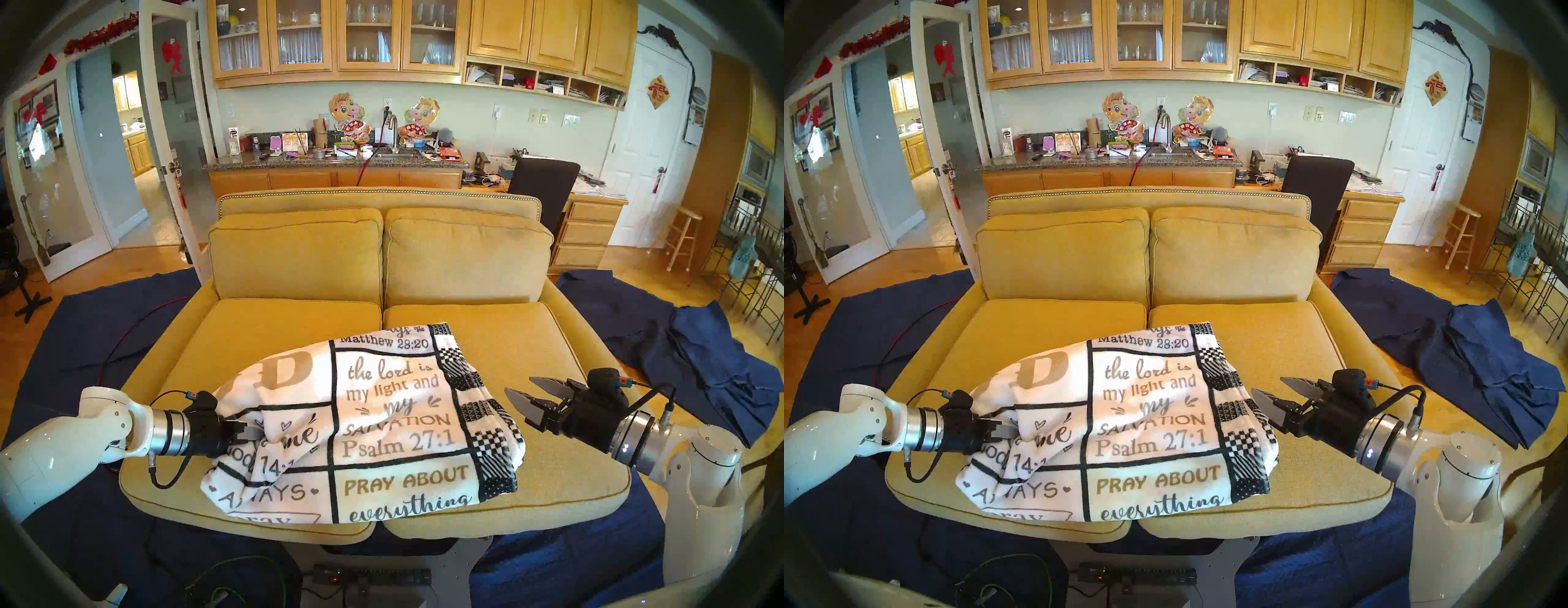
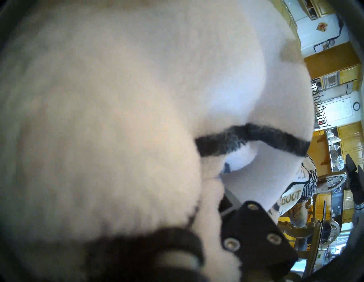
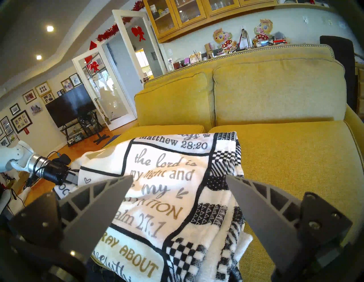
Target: Fold the blanket in half twice
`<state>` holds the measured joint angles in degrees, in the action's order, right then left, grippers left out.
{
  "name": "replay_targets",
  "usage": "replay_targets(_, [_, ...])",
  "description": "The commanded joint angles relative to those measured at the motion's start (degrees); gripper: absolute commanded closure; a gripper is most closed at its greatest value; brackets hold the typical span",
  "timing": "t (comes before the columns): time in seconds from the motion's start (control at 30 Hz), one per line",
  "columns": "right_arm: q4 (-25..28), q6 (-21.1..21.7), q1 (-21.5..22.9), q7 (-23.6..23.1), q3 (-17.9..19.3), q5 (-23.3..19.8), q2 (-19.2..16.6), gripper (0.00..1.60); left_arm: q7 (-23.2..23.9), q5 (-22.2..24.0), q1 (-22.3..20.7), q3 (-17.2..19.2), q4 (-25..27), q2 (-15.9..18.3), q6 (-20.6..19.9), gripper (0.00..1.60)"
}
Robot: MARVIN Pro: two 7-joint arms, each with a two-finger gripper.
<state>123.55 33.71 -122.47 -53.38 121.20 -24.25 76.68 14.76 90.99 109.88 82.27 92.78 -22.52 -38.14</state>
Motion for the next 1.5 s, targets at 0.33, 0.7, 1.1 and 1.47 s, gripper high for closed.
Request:
replay_targets(0.33, [1.2,-0.3,0.7,-0.3,0.2,-0.3,-0.3,0.00,0.6,5.1,-5.2,13.5,-9.3,6.1,0.7,1.60])
replay_targets(0.7, [1.2,-0.4,0.7,-0.3,0.2,-0.3,-0.3,0.00,0.6,7.3,-6.6,19.5,-14.3,8.6,-1.3,1.60])
replay_targets(1.1, [1.4,-0.4,0.7,-0.4,0.4,-0.4,-0.2,0.00,5.2,5.7,0.3,21.5,-12.9,8.9,-7.2,1.60])
replay_targets(1.47, [1.4,-0.4,0.7,-0.4,0.3,-0.4,-0.3,0.00,5.4,2.2,7.6,20.4,-4.5,5.2,-9.1,1.60])
